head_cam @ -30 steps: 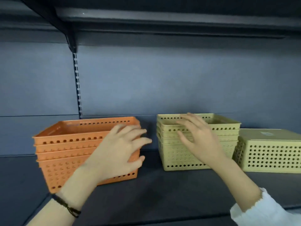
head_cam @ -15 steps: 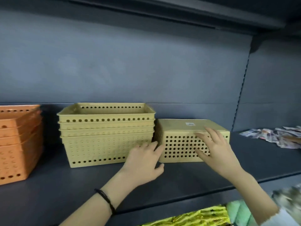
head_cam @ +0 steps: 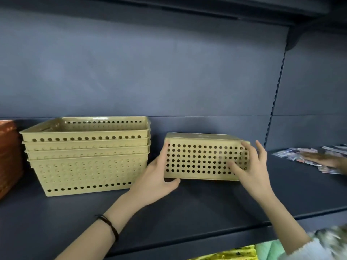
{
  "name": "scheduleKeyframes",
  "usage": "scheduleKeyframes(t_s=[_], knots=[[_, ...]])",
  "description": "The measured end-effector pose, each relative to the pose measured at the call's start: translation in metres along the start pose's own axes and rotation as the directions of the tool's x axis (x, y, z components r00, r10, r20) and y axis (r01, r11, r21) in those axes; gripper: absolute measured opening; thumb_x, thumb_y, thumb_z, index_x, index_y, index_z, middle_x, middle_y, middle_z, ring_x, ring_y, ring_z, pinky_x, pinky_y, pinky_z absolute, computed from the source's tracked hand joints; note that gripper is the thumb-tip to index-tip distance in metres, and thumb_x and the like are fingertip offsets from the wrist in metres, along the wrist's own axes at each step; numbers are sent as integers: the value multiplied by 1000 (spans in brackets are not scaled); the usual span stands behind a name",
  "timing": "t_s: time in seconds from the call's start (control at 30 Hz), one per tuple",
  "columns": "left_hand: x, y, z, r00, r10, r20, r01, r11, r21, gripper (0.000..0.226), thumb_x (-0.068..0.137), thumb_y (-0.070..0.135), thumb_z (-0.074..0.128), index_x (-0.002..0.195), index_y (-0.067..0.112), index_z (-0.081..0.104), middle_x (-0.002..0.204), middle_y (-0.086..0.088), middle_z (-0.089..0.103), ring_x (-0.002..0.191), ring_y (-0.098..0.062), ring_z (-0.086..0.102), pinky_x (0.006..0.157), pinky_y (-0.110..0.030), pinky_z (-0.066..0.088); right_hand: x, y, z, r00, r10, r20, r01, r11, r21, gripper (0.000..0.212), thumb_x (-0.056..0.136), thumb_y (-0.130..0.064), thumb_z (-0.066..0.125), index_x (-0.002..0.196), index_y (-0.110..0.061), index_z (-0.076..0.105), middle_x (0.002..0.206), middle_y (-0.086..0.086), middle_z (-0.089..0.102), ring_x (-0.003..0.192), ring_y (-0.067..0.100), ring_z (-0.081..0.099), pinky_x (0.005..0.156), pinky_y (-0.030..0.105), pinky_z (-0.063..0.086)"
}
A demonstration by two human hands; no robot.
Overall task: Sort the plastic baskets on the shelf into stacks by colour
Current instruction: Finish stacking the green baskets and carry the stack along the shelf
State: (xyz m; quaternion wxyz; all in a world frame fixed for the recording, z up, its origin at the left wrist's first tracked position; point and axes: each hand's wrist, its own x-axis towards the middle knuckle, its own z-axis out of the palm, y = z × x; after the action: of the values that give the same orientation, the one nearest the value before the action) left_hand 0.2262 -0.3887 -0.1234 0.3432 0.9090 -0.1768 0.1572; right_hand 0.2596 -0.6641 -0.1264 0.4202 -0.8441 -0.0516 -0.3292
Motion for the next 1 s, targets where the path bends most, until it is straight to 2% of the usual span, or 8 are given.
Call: scheduleKeyframes(t_s=[0.17,0.27,0.33,0.43,0.57,0.77,0.83,1.0], knots=[[22,3,-21,996,2,-85,-18,983,-183,111,81,40,75,143,61,-14,120,62,19,110,38,24,110,-21,21,37,-10,-36,999,-17,-37,30,926,377,39,90,-28,63,127,-36,52,147,-12,34,110,2,57,88,22,50],[28,6,-18,994,1,-112,-35,952,-304,109,77,43,77,146,62,-6,136,54,23,118,35,21,111,-24,22,45,-9,-45,999,33,-4,-26,848,530,45,89,-38,58,131,-23,53,128,-15,56,83,-15,59,63,4,45],[32,8,-12,992,-21,-125,-31,915,-403,108,79,40,76,151,54,-3,148,38,24,121,29,26,107,-20,27,45,-2,-44,998,52,21,-55,828,558,67,73,-63,59,129,-27,54,104,-25,65,84,-14,60,73,10,46],[38,6,-2,982,-110,-151,12,842,-540,101,80,36,73,154,46,4,149,26,31,130,6,38,104,-16,37,40,12,-36,989,79,127,-139,798,587,82,59,-84,58,128,-39,53,120,-18,61,110,1,59,90,32,47],[45,-6,9,972,-193,-137,76,804,-590,85,89,18,68,155,33,15,146,11,44,117,5,49,83,-6,47,36,20,-29,977,112,179,-200,767,610,69,69,-81,52,129,-46,48,137,-13,51,126,10,50,101,41,43],[37,-18,22,948,-311,-71,227,813,-536,90,82,35,76,147,29,14,134,9,50,121,-11,50,106,-37,39,31,40,-14,881,350,319,-470,732,493,87,64,-92,29,130,-36,33,135,-6,44,125,19,46,105,49,39],[38,-10,18,955,-292,-59,216,813,-541,92,81,36,77,145,26,13,128,12,51,112,-4,50,103,-33,38,33,45,-14,841,385,381,-536,691,485,101,62,-94,24,134,-27,44,137,-1,53,125,21,50,108,51,38],[52,15,-17,980,-136,-145,37,840,-541,98,63,58,77,142,37,22,130,20,52,118,2,53,109,-40,40,45,23,-37,909,288,301,-414,706,575,67,81,-79,16,109,-44,65,104,-14,74,112,14,62,109,48,36]])
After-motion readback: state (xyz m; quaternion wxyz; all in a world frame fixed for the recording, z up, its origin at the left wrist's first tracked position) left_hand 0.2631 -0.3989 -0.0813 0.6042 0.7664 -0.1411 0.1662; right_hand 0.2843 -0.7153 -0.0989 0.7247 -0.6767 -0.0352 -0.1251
